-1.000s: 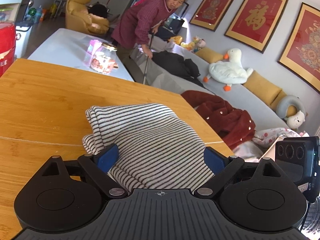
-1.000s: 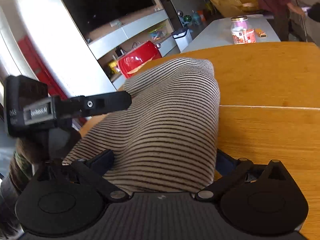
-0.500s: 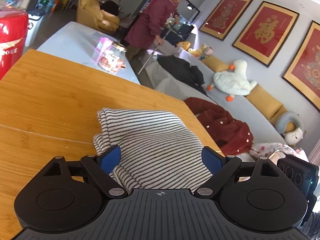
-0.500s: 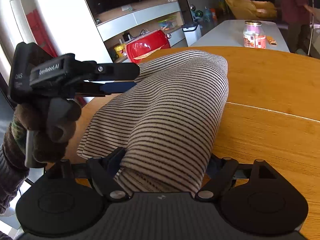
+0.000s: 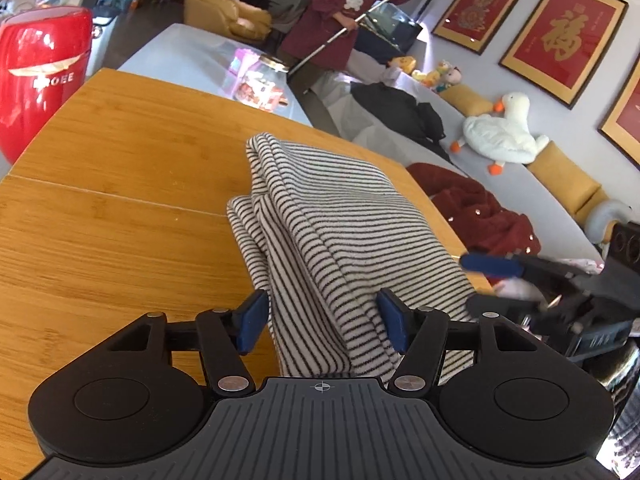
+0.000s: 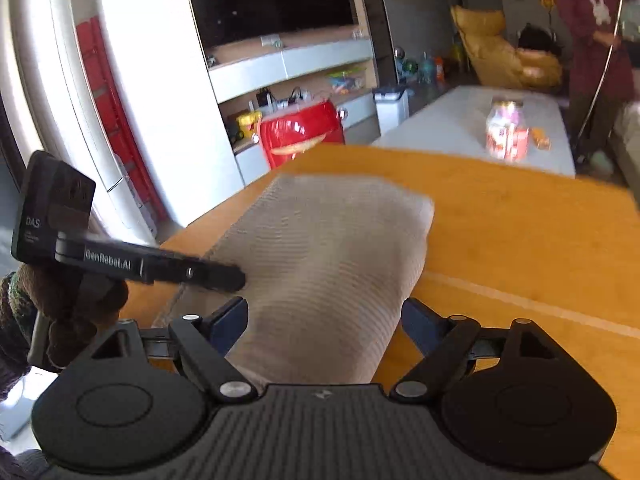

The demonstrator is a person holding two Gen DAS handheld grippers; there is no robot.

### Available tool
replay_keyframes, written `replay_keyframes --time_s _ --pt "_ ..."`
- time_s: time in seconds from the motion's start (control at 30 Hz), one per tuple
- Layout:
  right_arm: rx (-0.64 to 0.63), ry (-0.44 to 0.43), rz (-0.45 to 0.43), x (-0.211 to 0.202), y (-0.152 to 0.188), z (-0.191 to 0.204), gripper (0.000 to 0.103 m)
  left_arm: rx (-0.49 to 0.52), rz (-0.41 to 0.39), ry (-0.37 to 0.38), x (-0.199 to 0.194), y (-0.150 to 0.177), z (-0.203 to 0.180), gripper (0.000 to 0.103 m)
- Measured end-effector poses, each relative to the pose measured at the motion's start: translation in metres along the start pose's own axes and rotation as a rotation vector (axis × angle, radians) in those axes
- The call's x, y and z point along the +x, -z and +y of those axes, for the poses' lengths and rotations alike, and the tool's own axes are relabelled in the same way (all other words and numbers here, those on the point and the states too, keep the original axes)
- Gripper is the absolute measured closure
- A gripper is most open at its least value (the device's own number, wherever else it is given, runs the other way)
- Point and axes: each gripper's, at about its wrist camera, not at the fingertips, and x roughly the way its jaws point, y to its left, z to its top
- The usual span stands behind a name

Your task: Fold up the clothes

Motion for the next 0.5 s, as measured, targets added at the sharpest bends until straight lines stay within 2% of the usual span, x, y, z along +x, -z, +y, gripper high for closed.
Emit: replay_keyframes --time_s 0.03,0.07,0.13,0.23,0.3,0.33,0.4,0.5 --pt "-0.012 0.009 -0.009 0.001 -0.006 0.000 0.030 -0.003 0.001 0.000 0.001 0.000 0.001 0.033" --pt "-0.024 0.018 -0.018 0.001 -0.011 -0.001 0.049 -0.007 0.001 0.001 0.001 0.000 0.003 0.031" --pt "-0.048 0.037 -0.036 0.003 -0.022 -0.001 0.064 -0.011 -0.001 -0.001 0.000 0.000 0.004 0.031" --pt "-0.084 0.065 -0.063 0.005 -0.039 -0.002 0.066 0.014 -0.022 -0.022 -0.008 0.000 0.001 0.032" --pt "-0.122 0.117 -0.036 0.030 -0.025 -0.001 0.064 0.039 -0.053 -0.031 -0.021 -0.003 -0.006 0.036" --pt "-0.165 0.138 -0.063 0.033 -0.019 0.004 0.062 0.046 -0.075 -0.022 -0.028 -0.006 -0.010 0.036" --pt "-0.164 0.149 -0.073 0.029 -0.017 0.009 0.061 0.062 -0.129 0.028 -0.042 -0.014 -0.020 0.035" --pt "-0.147 0.136 -0.075 0.026 -0.016 0.006 0.061 0.078 -0.123 0.049 -0.030 -0.019 -0.025 0.031"
